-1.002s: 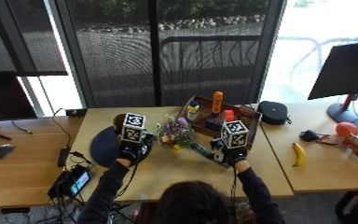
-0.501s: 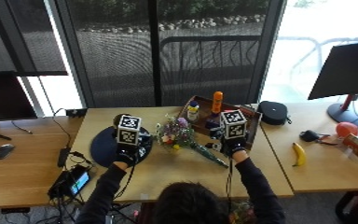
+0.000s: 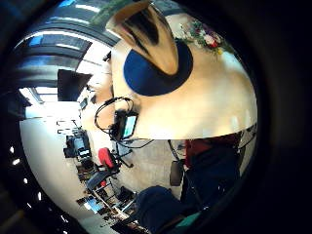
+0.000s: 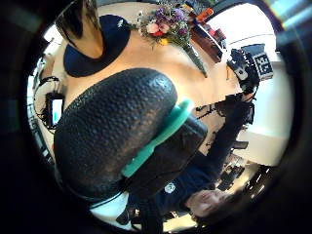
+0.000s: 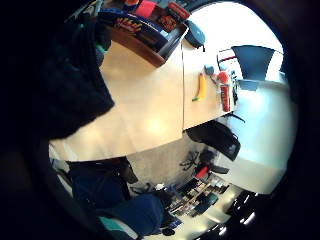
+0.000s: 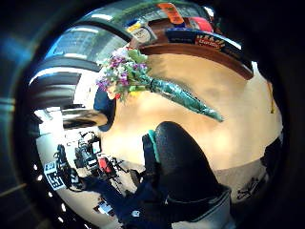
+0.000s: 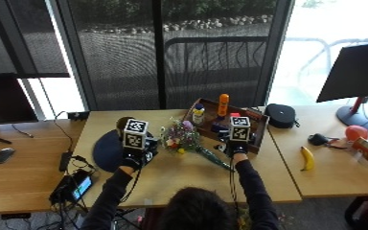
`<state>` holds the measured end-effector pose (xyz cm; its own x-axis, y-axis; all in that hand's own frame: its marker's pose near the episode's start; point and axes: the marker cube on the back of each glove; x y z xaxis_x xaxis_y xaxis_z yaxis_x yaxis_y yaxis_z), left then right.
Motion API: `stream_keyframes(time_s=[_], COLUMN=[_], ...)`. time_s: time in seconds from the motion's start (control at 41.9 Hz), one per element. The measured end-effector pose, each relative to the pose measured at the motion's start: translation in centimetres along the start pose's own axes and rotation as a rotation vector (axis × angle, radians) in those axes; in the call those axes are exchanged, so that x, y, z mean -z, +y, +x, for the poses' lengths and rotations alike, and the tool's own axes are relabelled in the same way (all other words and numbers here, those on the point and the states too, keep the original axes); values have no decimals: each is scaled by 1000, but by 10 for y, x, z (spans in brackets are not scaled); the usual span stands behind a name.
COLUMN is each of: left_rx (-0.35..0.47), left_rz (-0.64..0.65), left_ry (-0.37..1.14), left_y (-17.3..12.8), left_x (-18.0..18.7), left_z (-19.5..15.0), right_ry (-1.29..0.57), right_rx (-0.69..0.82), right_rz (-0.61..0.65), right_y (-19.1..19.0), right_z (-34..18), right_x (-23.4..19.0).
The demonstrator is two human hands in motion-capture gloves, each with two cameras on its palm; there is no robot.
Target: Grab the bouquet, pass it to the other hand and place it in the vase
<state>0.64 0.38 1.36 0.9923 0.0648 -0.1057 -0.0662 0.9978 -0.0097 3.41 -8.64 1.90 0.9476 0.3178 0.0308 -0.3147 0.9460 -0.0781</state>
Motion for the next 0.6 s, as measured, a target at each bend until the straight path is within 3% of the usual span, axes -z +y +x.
stream_keyframes(time_s=[0.095, 0.191, 0.406, 0.597], left_rx=[1, 2, 6, 13], left_rz=[-12, -17, -18, -46], left_ry=[-14, -21, -24, -39], left_y=[-1, 2, 1, 1], left_x=[-2, 0, -4, -8], left_z=[1, 1, 0, -1], right_ry=[-16, -92, -210, -258], right_rx=[-48, -33, -109, -183], right_rz=[8, 46, -67, -102], right_y=[-11, 3, -4, -11], right_z=[2, -6, -15, -23], right_x=[-19, -20, -80, -109])
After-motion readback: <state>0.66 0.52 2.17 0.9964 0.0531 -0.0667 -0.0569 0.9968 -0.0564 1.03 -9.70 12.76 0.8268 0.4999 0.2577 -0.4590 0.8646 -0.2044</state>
